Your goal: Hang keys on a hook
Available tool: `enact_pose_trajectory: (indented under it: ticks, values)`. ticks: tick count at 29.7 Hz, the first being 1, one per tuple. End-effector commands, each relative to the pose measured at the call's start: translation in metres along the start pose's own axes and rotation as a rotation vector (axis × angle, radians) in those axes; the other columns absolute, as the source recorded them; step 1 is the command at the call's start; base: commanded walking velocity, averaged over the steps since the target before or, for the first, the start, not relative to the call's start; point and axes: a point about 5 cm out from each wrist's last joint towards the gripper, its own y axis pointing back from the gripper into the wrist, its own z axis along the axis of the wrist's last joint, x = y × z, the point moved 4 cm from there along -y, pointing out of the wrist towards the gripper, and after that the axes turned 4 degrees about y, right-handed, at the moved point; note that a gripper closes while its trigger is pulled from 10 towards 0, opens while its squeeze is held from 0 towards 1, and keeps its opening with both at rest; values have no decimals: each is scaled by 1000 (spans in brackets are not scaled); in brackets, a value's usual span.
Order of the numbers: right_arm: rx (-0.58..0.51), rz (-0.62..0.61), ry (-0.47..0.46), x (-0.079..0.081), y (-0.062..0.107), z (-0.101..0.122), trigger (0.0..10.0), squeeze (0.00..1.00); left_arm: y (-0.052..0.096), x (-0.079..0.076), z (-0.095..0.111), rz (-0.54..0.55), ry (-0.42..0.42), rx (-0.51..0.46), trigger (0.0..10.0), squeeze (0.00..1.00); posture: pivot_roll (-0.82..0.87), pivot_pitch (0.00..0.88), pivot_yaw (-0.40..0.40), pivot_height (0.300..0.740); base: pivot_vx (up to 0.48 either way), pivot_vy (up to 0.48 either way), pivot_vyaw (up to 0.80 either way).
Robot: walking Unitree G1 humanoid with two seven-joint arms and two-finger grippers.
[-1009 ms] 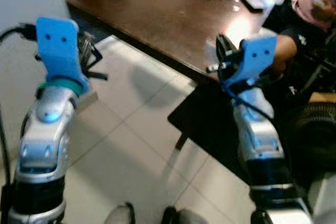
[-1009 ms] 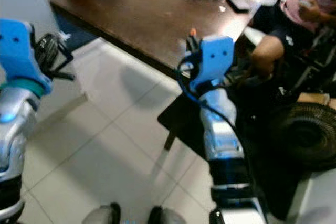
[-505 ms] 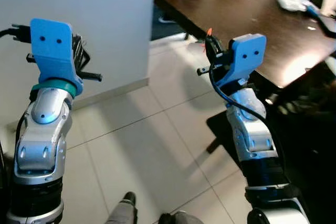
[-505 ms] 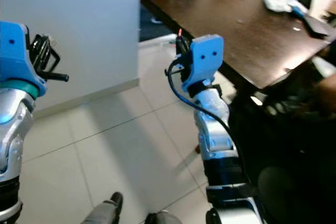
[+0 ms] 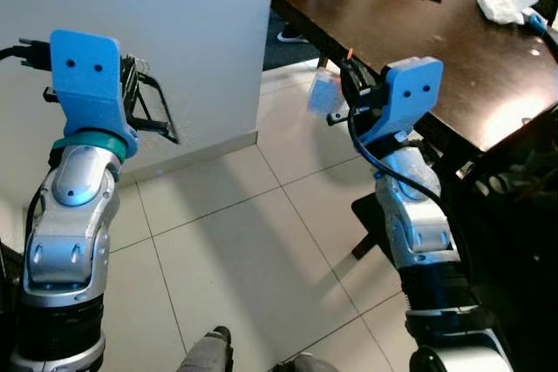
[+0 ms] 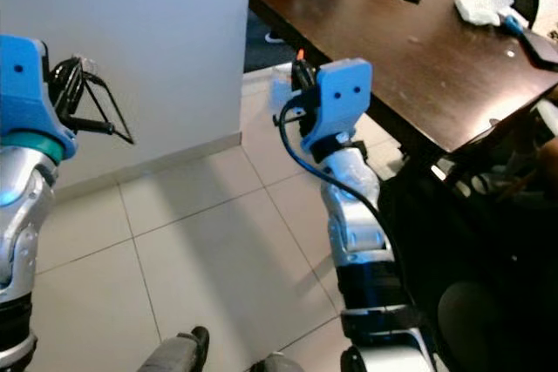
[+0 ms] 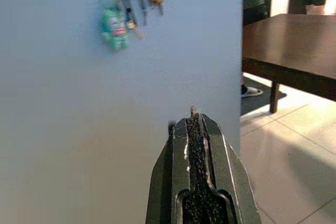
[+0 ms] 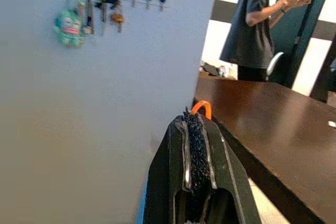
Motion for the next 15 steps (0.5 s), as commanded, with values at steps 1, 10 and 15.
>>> enact_pose_trajectory:
  ticks: [1,10,15]
  values:
    - [-6,0,-10,0,0,0,10000,0,1,1,2,2,-12,-11,10000,0,111,81,-2,740,368,0,0]
    - [-4,0,-12,0,1,-1,10000,0,0,1,2,2,-15,-11,10000,0,111,81,-2,740,366,0,0]
    - [-6,6,14,1,1,-1,10000,0,0,2,1,5,-17,-10,10000,0,111,83,0,740,380,0,0]
